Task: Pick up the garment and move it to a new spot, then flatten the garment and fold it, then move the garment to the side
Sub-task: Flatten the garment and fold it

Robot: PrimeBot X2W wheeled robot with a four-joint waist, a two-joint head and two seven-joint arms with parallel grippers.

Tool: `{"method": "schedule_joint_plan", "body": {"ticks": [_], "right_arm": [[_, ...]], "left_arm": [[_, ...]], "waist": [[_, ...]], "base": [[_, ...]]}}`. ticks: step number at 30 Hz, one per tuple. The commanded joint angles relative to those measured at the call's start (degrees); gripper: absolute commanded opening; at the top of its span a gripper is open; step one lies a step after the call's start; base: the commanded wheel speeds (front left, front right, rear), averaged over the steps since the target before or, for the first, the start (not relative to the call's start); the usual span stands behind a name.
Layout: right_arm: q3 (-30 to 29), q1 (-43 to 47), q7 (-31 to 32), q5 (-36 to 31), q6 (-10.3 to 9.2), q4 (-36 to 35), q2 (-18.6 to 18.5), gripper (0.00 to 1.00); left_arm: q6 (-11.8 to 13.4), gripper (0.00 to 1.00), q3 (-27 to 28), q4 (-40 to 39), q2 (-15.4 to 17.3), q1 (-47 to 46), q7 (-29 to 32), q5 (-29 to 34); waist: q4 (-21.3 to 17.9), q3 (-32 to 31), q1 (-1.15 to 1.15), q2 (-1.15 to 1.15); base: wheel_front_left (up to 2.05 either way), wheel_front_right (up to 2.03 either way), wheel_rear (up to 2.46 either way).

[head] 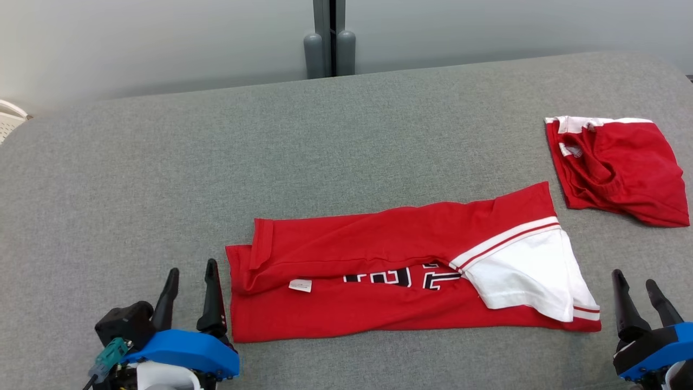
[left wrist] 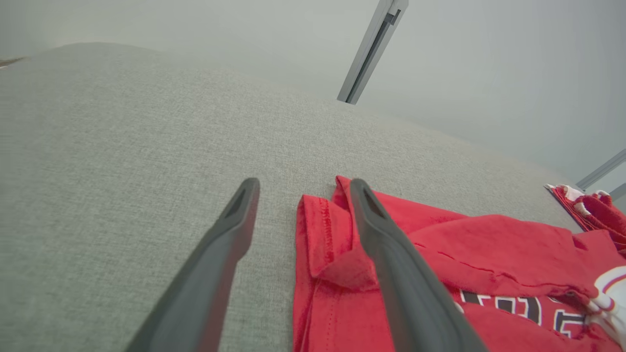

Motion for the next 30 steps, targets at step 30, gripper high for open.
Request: {"method": "schedule_joint_plan", "body": {"ticks": [30], "right_arm": [[3.62,-14.37,22.31,-5.02,0.04,19.03,-4.19,1.0]], "left_arm": [[1.62,1.0,6.34,-2.98,0.71,0.3,-1.26,5.74]], "waist": [[8.82,-0.11,0.0,0.01]], "base": [[0.0,0.0,0.0]]}}
